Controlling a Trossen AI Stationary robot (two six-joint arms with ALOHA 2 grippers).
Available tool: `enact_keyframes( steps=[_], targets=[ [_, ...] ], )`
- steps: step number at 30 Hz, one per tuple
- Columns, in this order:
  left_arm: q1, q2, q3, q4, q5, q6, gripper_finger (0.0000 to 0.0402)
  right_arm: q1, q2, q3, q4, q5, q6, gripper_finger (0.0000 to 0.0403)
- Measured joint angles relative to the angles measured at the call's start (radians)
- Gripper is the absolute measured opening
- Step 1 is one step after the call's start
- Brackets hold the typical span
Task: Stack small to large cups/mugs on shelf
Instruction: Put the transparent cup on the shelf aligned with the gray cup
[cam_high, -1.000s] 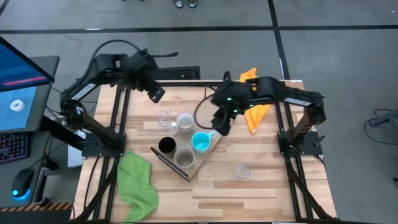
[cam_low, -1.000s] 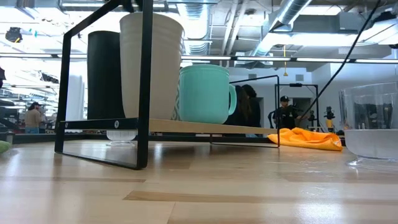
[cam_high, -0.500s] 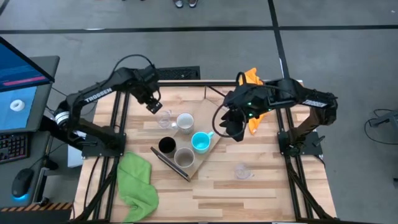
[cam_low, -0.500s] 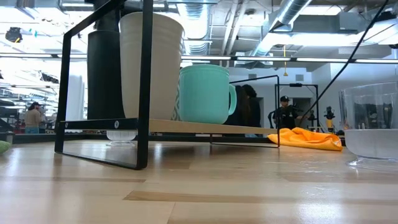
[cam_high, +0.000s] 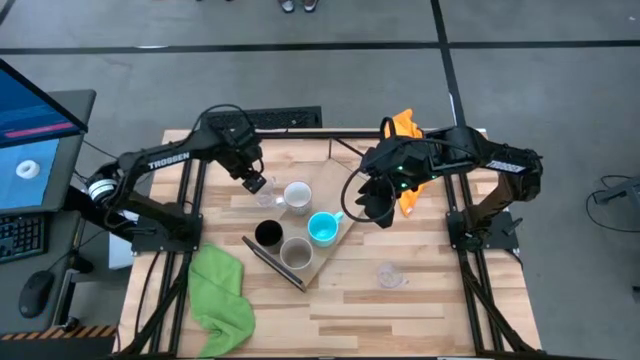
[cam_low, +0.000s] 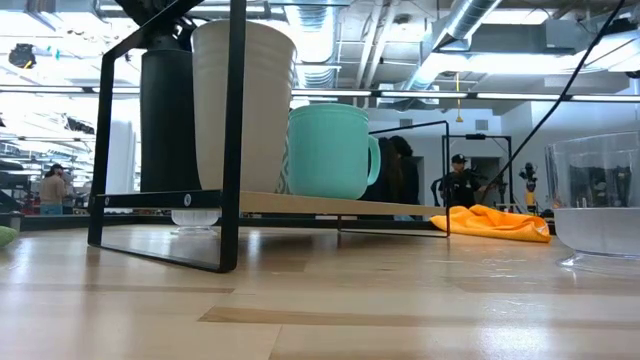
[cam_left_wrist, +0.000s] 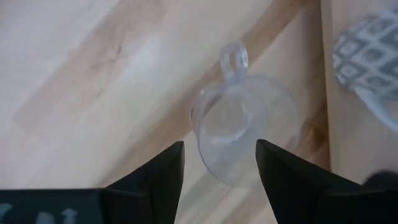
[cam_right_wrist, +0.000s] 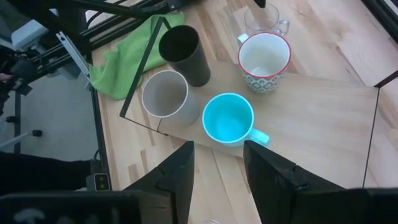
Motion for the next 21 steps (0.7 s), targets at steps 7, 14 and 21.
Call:
enact_keyframes(
  steps=[7, 14, 21],
  targets=[
    [0.0, 0.0, -0.049, 0.064, -0.013, 0.017, 0.019, 0.0, 0.0, 0.0, 0.0, 0.0, 0.008, 0.0159],
    [0.0, 0.0, -0.082, 0.134, -0.074, 0.033, 0.0187, 0.001, 0.0, 0.0, 0.0, 0.0, 0.017, 0.0159],
    [0.0, 0.0, -0.118, 0.142, -0.064, 0.035, 0.0163, 0.008, 0.0, 0.0, 0.001, -0.001, 0.016, 0.0159]
  ],
)
